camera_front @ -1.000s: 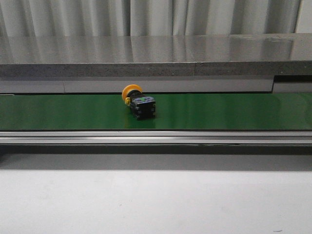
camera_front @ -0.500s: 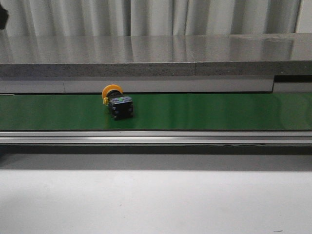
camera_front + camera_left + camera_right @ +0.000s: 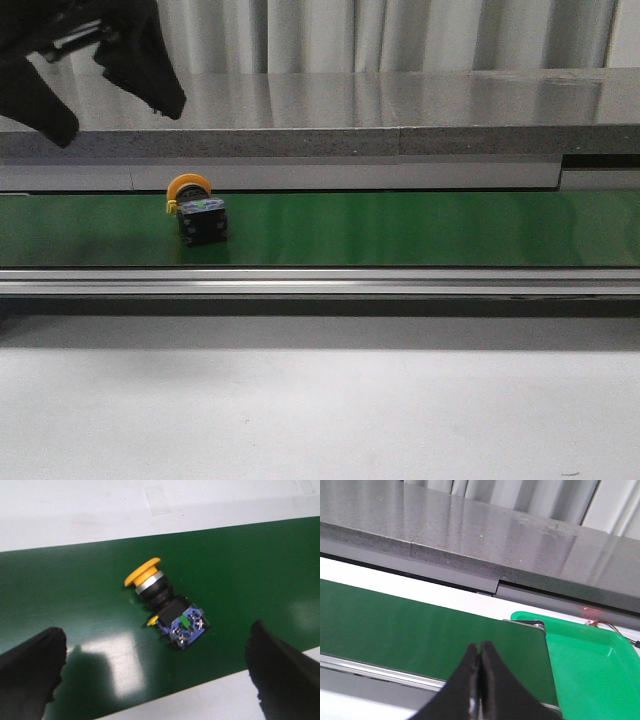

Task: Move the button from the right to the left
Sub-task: 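Lower the left gripper over the button on the belt and close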

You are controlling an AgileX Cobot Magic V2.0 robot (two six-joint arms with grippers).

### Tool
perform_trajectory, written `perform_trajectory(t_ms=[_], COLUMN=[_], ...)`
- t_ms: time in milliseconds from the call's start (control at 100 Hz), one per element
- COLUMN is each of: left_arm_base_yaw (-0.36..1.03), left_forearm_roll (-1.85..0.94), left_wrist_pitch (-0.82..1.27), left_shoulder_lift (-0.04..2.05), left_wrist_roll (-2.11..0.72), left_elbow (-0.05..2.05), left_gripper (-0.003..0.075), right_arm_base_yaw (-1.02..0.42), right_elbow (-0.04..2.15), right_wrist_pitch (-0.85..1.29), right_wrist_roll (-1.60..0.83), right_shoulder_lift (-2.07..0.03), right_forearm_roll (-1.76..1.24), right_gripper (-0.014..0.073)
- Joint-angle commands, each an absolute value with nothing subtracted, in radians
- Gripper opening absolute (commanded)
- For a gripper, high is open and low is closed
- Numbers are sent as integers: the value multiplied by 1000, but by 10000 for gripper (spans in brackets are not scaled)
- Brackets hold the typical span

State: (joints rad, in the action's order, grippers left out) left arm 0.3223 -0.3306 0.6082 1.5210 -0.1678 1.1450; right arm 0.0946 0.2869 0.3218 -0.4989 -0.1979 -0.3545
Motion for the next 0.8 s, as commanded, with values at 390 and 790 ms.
perform_trajectory(t_ms=[390,790], left_arm_base_yaw=[329,285], left_forearm_roll=[-325,-201], left_wrist_pitch=[554,596], left_shoulder_lift=[1646,1714], left_wrist_roll=[-156,-59], left_elbow=[1263,1260], left_gripper=[671,663], right_arm_base_yaw=[90,90], right_elbow=[314,314], right_wrist_pitch=[248,248], right_wrist_roll=[-507,-507], right_shoulder_lift=[-206,-206], right_forearm_roll=[-365,-365], right_gripper=[-68,-68])
